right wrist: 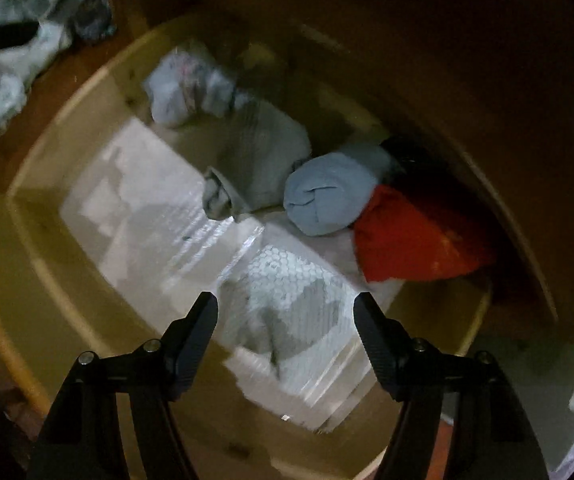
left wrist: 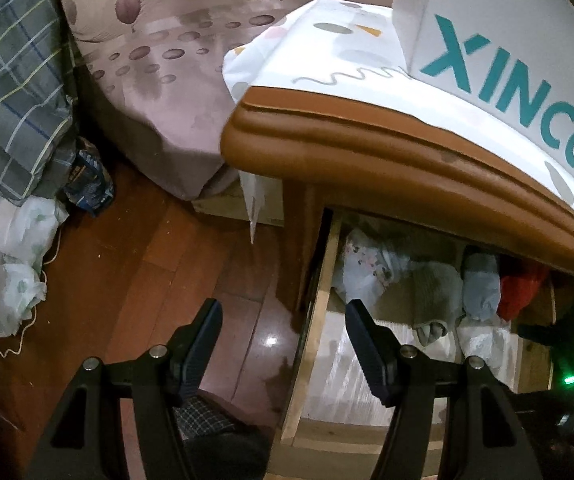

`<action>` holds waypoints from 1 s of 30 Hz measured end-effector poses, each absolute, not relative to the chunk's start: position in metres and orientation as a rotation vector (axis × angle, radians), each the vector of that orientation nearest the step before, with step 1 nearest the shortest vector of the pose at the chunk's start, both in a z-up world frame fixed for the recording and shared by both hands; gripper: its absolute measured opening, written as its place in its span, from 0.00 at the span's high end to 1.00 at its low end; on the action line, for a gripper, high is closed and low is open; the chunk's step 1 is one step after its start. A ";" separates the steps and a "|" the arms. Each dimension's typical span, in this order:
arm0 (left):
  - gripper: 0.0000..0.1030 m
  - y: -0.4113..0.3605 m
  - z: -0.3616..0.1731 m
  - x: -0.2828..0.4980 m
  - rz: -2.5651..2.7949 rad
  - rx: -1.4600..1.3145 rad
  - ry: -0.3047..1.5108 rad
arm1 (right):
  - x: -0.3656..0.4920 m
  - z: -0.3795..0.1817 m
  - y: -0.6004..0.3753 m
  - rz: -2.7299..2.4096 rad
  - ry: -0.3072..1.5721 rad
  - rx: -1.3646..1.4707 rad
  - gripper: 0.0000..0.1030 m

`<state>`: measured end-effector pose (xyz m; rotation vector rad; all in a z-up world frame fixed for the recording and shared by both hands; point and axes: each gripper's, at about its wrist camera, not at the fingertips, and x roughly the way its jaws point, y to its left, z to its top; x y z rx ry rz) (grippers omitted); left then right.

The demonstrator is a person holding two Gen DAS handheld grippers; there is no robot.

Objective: Take underwear out of drawer
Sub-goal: 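Lower the right gripper into the drawer and grasp the grey hexagon-print underwear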

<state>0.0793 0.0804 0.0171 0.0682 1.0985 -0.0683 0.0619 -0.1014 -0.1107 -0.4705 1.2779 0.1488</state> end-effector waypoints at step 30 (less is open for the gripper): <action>0.36 0.045 -0.013 0.078 -0.144 0.193 1.191 | 0.094 -0.187 -0.139 0.276 1.424 -0.551 0.32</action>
